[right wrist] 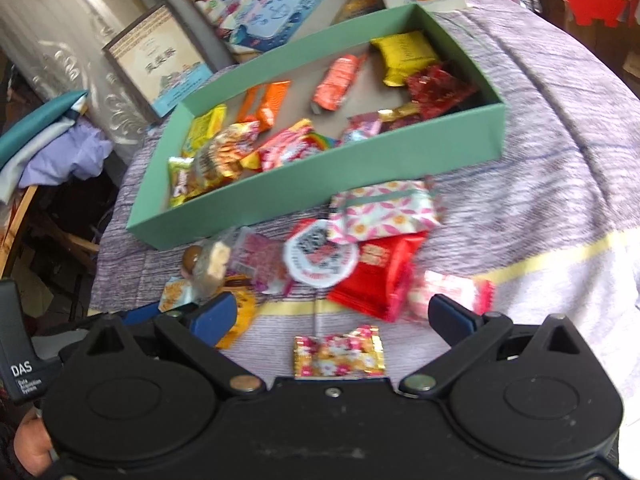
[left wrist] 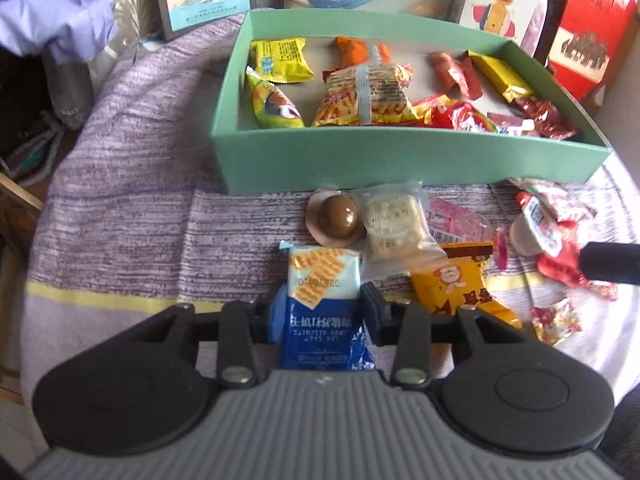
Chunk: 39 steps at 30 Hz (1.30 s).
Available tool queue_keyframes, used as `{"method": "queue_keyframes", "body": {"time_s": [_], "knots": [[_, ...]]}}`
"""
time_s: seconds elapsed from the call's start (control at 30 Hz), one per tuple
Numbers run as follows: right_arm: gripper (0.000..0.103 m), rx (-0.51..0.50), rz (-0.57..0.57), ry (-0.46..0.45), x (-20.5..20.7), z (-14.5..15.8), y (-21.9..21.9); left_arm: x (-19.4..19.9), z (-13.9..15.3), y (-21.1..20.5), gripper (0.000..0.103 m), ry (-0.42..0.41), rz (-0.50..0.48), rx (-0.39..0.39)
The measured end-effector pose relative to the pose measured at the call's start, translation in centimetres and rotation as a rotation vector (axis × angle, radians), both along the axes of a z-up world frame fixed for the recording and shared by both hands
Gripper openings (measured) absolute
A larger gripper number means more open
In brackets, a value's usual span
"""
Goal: Organize snacks
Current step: 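Grasp the blue biscuit pack with left tool while right tool grasps yellow snack pack, then carry both packs into the green tray and open both tools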
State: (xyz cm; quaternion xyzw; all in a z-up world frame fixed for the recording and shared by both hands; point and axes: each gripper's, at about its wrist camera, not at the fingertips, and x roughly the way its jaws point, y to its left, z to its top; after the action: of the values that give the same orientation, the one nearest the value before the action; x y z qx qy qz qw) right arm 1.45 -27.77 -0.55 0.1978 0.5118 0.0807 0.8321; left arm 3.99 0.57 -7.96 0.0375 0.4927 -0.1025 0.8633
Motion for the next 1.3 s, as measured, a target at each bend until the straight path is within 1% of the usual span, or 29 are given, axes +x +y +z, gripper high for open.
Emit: {"method": "queue_keyframes", "body": {"time_s": [0.07,0.1,0.13,0.2,0.27,0.47,0.53,0.6,0.63,0.67,0.73,0.8,0.87,0.93,0.97,1.17,1.3], "knots": [[0.102,-0.003,0.037,-0.011,0.4,0.4,1.3,-0.2,0.1,1.1,0.038,0.001,0.017,-0.02],[0.1,-0.005,0.059,-0.016,0.5,0.5,2.0,-0.3,0.2,1.6,0.038,0.001,0.025,-0.026],[0.095,-0.008,0.082,-0.019,0.7,0.6,2.7,-0.5,0.2,2.1,0.038,0.003,0.03,-0.029],[0.091,-0.019,0.121,-0.02,1.0,0.6,4.3,-0.7,0.3,3.1,0.038,0.004,0.039,-0.037],[0.079,-0.035,0.16,-0.016,1.5,0.3,5.8,-0.9,0.3,4.1,0.038,0.005,0.049,-0.044],[0.068,-0.097,0.234,-0.01,3.0,-0.6,10.0,-1.3,0.3,6.0,0.039,0.006,0.077,-0.086],[0.067,-0.135,0.265,-0.014,3.2,-0.9,11.2,-1.3,0.3,6.2,0.039,0.006,0.076,-0.09],[0.057,-0.157,0.291,-0.001,3.0,-1.5,11.9,-1.4,0.3,6.1,0.042,0.006,0.072,-0.092],[0.048,-0.159,0.299,0.012,3.0,-1.9,12.0,-1.4,0.3,6.0,0.046,0.006,0.068,-0.092],[0.044,-0.16,0.303,0.018,2.9,-2.2,11.9,-1.4,0.2,5.9,0.047,0.005,0.064,-0.09],[0.041,-0.163,0.31,-0.002,2.4,-2.2,11.7,-1.5,0.2,5.4,0.054,0.002,0.052,-0.08],[0.038,-0.172,0.307,-0.015,1.9,-2.1,11.1,-1.6,0.1,5.1,0.055,-0.003,0.046,-0.066],[0.037,-0.171,0.29,-0.015,1.5,-2.1,10.1,-1.7,0.1,4.8,0.053,-0.011,0.045,-0.05],[0.037,-0.162,0.268,-0.013,1.0,-2.0,9.0,-1.8,0.1,4.6,0.038,-0.025,0.052,-0.015],[0.037,-0.157,0.257,-0.014,0.8,-1.9,8.5,-1.9,0.1,4.6,0.038,-0.025,0.051,-0.014],[0.037,-0.096,0.21,-0.046,-0.1,-0.6,5.8,-1.6,0.7,5.7,0.037,0.006,0.092,-0.076],[0.037,-0.049,0.193,-0.081,-0.1,0.5,4.8,-1.6,2.4,5.5,0.037,-0.014,0.093,-0.109]]}}
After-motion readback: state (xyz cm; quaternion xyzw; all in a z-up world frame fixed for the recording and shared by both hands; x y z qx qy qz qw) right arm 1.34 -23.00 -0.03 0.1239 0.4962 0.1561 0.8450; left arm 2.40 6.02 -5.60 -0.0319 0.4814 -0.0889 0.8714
